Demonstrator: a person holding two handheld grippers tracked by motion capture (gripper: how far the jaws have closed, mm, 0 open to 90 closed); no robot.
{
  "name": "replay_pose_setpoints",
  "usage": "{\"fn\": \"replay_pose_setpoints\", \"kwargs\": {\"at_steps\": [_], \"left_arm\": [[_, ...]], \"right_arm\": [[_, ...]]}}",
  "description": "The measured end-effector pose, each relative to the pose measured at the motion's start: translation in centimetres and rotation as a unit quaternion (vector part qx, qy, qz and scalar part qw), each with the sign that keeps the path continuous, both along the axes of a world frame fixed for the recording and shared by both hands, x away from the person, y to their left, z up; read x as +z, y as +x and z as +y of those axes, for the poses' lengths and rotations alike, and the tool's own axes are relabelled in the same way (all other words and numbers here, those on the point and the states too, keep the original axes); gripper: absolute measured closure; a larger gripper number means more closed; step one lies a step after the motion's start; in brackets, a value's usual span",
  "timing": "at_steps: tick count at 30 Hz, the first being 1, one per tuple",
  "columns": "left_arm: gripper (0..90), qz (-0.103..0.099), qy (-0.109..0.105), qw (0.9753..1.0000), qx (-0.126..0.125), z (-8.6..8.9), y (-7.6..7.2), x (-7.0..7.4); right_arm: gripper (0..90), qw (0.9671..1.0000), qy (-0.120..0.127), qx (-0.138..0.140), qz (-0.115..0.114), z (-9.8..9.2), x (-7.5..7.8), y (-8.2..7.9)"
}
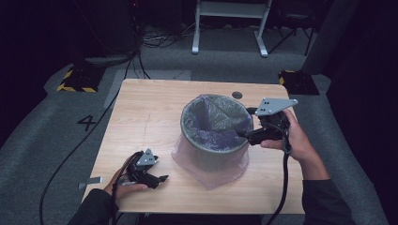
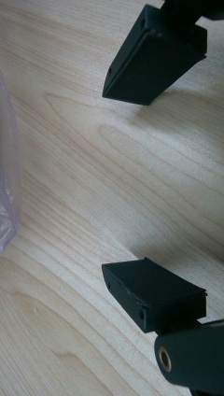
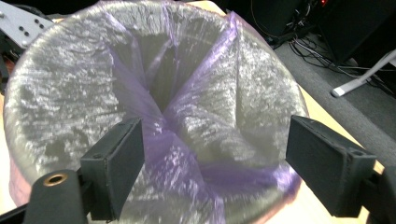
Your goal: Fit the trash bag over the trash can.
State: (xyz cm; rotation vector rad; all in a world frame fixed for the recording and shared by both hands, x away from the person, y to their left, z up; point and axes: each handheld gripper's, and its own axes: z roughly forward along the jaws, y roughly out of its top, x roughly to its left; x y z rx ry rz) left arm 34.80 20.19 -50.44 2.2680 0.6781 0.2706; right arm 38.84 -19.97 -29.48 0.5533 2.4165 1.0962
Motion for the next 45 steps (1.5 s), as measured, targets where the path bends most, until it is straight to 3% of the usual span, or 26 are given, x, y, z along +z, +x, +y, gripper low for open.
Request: {"fn": "replay_pose_setpoints", "kwargs": {"at_steps": [27, 45], "left_arm": [[14.0, 0.0, 0.001, 1.0, 0.0, 0.0, 0.0, 0.0], [14.0, 0.0, 0.0, 1.0, 0.0, 0.0, 0.0, 0.0]], "right_arm": [[19.0, 0.9997, -0.007, -0.022, -0.007, -3.3, -0.9, -2.6], [18.5, 0.9985, -0.044, -0.03, 0.009, -4.0, -3.0, -3.0]]}}
